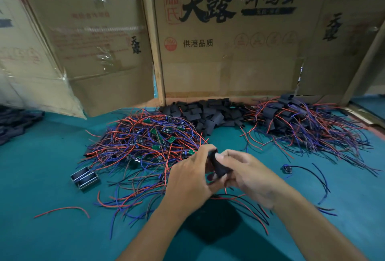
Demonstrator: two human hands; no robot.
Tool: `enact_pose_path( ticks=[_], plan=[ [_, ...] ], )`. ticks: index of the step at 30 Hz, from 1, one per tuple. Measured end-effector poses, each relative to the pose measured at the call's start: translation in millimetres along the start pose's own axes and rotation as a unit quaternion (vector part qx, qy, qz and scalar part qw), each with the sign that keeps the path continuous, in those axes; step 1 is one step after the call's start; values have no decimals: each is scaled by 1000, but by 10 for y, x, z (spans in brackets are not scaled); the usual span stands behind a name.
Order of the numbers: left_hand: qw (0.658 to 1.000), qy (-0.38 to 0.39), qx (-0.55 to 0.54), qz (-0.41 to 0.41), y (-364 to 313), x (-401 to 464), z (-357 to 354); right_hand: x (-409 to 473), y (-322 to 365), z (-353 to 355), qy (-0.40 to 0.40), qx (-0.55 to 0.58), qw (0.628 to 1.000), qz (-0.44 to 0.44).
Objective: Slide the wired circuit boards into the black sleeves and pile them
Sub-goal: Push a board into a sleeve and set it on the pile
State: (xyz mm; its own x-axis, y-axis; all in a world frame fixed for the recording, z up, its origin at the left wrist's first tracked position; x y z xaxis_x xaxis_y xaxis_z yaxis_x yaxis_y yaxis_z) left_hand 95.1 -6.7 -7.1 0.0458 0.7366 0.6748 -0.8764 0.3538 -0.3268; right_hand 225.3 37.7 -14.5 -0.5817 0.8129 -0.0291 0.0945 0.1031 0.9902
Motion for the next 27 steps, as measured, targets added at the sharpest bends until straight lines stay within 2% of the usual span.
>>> enact_pose_path(
  ticks=[5, 8, 12, 16, 18, 21, 25, 27],
  plan=[
    [998, 13, -29, -55, -20, -5, -39, -2, -94, 95, 72, 98, 991, -47],
    [995, 20, -17, -97, -60, 0, -84, 24, -133, 102, 84, 126, 987, -50],
    [991, 36, 28, -123, 9, 94, -108, 64, -156, 143, 36, 120, 991, -41],
    [978, 136, 34, -156, 152, 248, -115, 104, -207, 220, -26, 127, 990, -48],
    [979, 159, 40, -117, 350, 435, -78, 131, -237, 286, -75, 98, 992, -34],
    [987, 159, 36, 10, 738, 856, -46, 173, -289, 354, -134, 87, 987, -3],
    [966, 200, 164, -8, 961, 1178, -209, 204, -347, 367, -151, 106, 983, -3],
    [944, 238, 229, -2, 1061, 1253, -285, 205, -382, 407, -151, 93, 984, -18]
  ],
)
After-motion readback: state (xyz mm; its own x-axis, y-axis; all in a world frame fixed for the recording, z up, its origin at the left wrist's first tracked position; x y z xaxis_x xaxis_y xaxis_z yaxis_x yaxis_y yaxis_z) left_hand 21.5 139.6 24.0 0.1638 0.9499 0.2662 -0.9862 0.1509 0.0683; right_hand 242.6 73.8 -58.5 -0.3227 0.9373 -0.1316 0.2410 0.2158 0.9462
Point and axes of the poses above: each hand's wrist, its own x-axis towards the middle knuckle, its own z-axis out of the back of the hand, y = z × x, the point moved 4 cm from there along x, towards the middle knuckle, and after that the axes turned 2 degrees about z, right-handed, at the moved point
